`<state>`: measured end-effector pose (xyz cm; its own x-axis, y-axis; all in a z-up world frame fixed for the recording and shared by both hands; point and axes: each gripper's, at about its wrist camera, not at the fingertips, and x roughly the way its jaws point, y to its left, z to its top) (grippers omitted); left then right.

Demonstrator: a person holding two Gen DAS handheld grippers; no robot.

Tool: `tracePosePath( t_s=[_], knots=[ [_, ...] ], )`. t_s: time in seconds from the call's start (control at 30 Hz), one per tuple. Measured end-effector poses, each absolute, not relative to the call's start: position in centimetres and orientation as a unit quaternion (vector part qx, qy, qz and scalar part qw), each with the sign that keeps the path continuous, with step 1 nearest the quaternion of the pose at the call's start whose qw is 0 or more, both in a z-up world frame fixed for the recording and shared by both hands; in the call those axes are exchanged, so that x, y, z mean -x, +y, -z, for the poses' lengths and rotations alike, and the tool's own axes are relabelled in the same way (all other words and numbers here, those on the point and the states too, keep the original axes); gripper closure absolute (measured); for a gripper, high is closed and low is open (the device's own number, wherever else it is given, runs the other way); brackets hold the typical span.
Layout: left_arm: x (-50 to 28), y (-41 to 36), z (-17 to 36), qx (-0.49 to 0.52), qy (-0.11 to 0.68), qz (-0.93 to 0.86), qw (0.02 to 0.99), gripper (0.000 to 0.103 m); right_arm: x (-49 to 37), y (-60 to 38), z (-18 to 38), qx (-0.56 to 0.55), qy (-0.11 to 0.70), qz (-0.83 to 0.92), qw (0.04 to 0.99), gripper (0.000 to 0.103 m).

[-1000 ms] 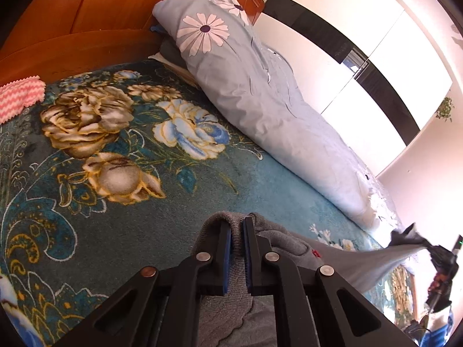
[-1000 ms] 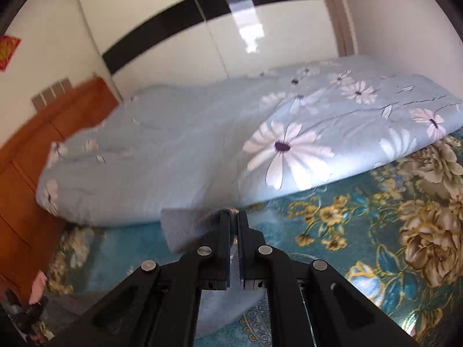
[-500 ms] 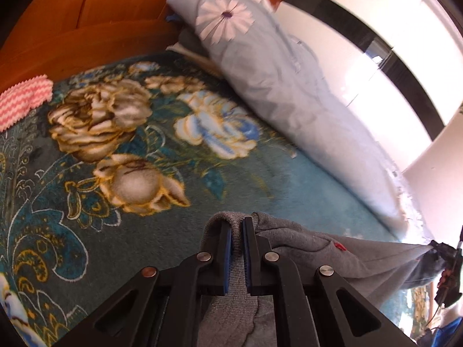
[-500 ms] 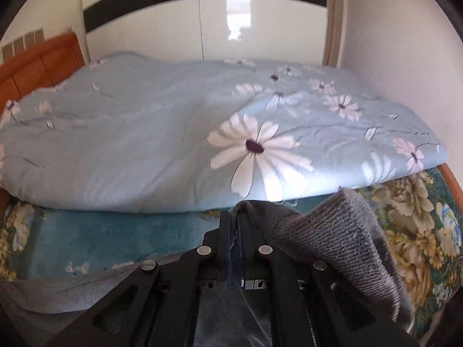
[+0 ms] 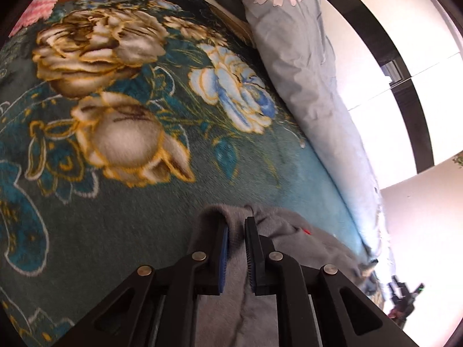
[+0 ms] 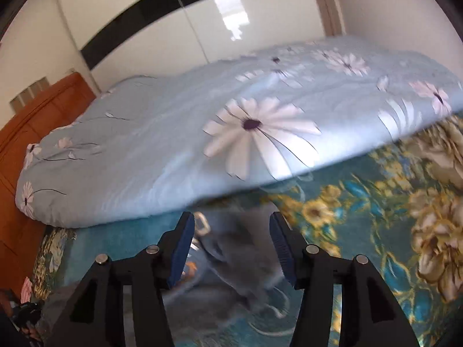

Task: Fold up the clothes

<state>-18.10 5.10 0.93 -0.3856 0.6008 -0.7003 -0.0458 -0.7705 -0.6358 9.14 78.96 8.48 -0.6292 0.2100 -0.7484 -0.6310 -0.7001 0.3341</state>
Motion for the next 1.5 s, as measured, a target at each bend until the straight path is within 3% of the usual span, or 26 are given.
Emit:
tracePosePath(
  t_s=[0.13,0.23,0.47,0.5,0.53,0.57,0.67,0.77,0.93,1.0,1.03,1.1,1.27,1.33,1.5],
  knots=[
    [15.7,4.4,-2.9,0.503,-0.253,-0.797,0.219,0.08,-12.4,80.0,-3.4,0.35,0.404,-0.816,0.219,0.047],
    [14.1,3.3,-4.1,0.494,-0.256,-0.8,0.224,0.078,-12.5,79.4,-0.9,0.329,0.477,-0.796,0.175,0.047],
    [10.6,0.7,-6.5,0.478,-0.259,-0.807,0.231,0.073,-11.8,80.3,1.1,0.233,0.597,-0.746,0.182,0.047],
    [10.3,0.5,-6.5,0.479,-0.258,-0.808,0.229,0.073,-11.6,80.4,0.9,0.232,0.595,-0.745,0.192,0.05],
    [10.1,0.2,-6.5,0.479,-0.256,-0.808,0.227,0.073,-11.2,80.2,0.3,0.242,0.578,-0.752,0.208,0.059],
    [9.7,-0.1,-6.4,0.48,-0.255,-0.809,0.225,0.073,-10.9,80.0,-0.5,0.257,0.552,-0.76,0.226,0.093],
    [8.6,-0.8,-6.0,0.486,-0.26,-0.804,0.224,0.073,-11.1,79.4,-3.7,0.257,0.477,-0.798,0.264,0.094],
    [6.8,-1.9,-5.7,0.482,-0.267,-0.805,0.22,0.073,-12.5,79.5,-6.4,0.252,0.381,-0.83,0.32,0.094],
    [4.8,-2.3,-4.6,0.495,-0.246,-0.808,0.201,0.071,-11.7,80.7,-2.6,0.338,0.374,-0.794,0.341,0.092],
    [4.3,-2.4,-4.1,0.501,-0.252,-0.804,0.198,0.071,-13.3,80.1,-2.3,0.32,0.379,-0.798,0.341,0.088],
    [4.0,-2.3,-4.1,0.501,-0.253,-0.804,0.197,0.071,-13.8,79.8,-2.6,0.311,0.378,-0.801,0.345,0.084],
    [3.0,-2.2,-4.4,0.496,-0.246,-0.811,0.189,0.07,-14.7,79.2,-4.3,0.306,0.36,-0.803,0.362,0.055],
    [0.2,-2.0,-4.7,0.48,-0.236,-0.827,0.173,0.058,-18.7,75.1,-10.7,0.283,0.295,-0.852,0.328,0.054],
    [-1.2,-1.9,-4.3,0.478,-0.244,-0.826,0.174,0.054,-21.0,72.1,-12.3,0.284,0.269,-0.875,0.287,0.049],
    [-3.8,-0.5,-1.0,0.509,-0.258,-0.799,0.192,0.053,-30.6,63.1,-11.6,0.311,0.25,-0.895,0.199,0.047]
  ],
)
